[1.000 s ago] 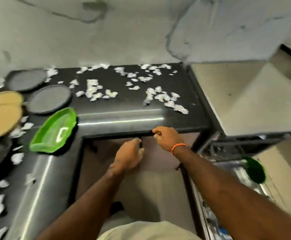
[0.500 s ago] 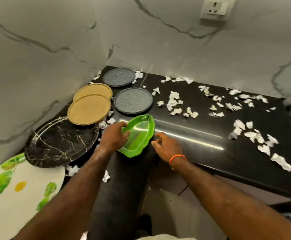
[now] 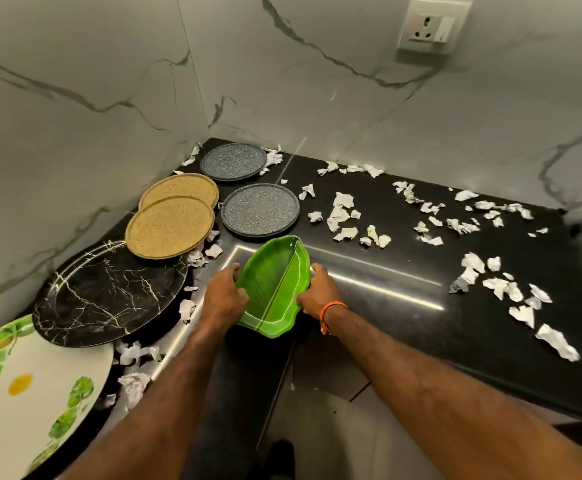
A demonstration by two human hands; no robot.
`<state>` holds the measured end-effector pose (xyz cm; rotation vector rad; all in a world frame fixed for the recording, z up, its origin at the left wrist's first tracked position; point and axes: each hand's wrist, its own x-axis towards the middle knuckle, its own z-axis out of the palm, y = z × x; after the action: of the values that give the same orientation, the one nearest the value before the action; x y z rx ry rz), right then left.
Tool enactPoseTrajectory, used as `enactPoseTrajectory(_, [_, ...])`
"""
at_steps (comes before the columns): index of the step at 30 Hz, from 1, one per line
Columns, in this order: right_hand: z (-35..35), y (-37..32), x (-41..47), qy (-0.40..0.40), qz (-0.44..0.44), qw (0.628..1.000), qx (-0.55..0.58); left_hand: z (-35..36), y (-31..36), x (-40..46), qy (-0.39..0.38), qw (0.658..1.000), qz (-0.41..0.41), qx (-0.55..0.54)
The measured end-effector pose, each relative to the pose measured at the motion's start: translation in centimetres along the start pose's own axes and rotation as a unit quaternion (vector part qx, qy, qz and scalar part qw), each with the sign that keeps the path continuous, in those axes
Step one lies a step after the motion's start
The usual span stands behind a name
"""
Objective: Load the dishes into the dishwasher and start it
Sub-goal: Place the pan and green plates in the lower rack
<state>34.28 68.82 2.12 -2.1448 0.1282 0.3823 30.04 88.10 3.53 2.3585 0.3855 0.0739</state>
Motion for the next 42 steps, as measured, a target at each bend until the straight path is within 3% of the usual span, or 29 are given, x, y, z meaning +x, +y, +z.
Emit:
enactPoseTrajectory(3, [-3.1,3.0,-2.0,0.018,-0.021,1.0,0.014,1.2,3.0,-1.5,-0.018,0.999,0.027,-0.008])
enactPoseTrajectory(8, [-10.9,8.1,-7.9,0.114,-0.01,0.993,0.015,4.7,9.0,-4.6,-0.087,0.988,0.118,-0.039])
enactPoseTrajectory(11, [-16.0,12.1,-11.7,0.205,-0.018,0.978,0.016,7.9,13.7,-8.2,-0.136,0.971,0.194,-0.026])
enactPoseTrajectory(17, [-24.0,20.5,-21.2,0.307,0.0,0.951,-0.031,14.9,21.2,-15.3,-0.225,0.922,0.315,0.015])
enactPoseTrajectory(27, [-30.7,36.7,-37.3,0.38,0.121,0.913,-0.087,27.0,32.4,-28.9,-0.363,0.771,0.512,0.106])
enactPoseTrajectory(33, [-31.2,44.3,-46.0,0.477,0.227,0.848,-0.047,35.3,37.3,-36.4,-0.415,0.681,0.584,0.149])
enactPoseTrajectory(42, [-33.0,52.2,-51.8,0.55,0.333,0.765,0.031,48.7,43.4,-46.5,-0.408,0.615,0.644,0.201])
